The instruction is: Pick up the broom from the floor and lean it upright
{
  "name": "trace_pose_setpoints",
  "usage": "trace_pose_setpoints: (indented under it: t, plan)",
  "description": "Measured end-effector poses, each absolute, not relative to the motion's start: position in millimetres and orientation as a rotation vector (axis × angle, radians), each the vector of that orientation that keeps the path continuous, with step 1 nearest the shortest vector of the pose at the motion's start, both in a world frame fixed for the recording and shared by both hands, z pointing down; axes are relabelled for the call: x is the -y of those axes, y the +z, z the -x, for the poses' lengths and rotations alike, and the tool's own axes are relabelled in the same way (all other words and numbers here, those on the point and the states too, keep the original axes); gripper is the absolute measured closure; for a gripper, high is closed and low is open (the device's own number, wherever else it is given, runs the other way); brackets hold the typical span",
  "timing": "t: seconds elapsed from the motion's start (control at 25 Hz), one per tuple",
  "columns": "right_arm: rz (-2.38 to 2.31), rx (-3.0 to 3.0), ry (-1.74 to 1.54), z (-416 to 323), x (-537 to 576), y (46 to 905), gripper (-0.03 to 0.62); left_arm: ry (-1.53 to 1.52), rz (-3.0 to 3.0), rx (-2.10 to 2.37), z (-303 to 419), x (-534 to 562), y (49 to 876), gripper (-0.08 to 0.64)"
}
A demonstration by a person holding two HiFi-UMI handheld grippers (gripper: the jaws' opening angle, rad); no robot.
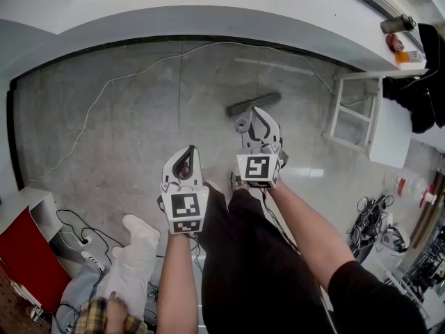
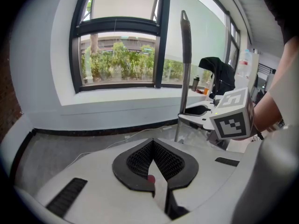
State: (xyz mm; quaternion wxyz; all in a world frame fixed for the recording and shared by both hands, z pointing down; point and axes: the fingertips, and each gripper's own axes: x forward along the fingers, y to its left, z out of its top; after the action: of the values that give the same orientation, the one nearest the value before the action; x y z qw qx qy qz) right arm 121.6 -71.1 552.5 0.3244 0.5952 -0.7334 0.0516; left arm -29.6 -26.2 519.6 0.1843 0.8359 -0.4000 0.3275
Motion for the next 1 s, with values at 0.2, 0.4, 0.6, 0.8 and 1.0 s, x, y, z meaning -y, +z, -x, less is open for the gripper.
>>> trace_pose_setpoints:
  t: [0.2, 0.4, 0.6, 0.8, 1.0]
  plan:
    - [-1.542, 1.925, 0.103, -123, 71, 549, 0.517, 0.919, -2.364, 1.127, 24, 24, 517, 0.555]
    - [-1.518, 1.933, 0.070, -123, 71, 547, 0.508, 0.921, -2.368, 1.123, 22, 20, 518, 0.555]
    - [-1.489, 1.949, 0.061, -124, 67, 542, 0.499, 0.927, -2.369, 1.123, 19, 15, 514, 0.555]
    - [-1.455, 1.967, 0.038, -124, 66, 536, 0.494, 0.922, -2.364, 1.139, 16, 13, 507, 0.555]
    - [-1.434, 1.963, 0.043, -129, 57, 528, 0.491, 0.918, -2.358, 1.143, 11, 4, 498, 0.555]
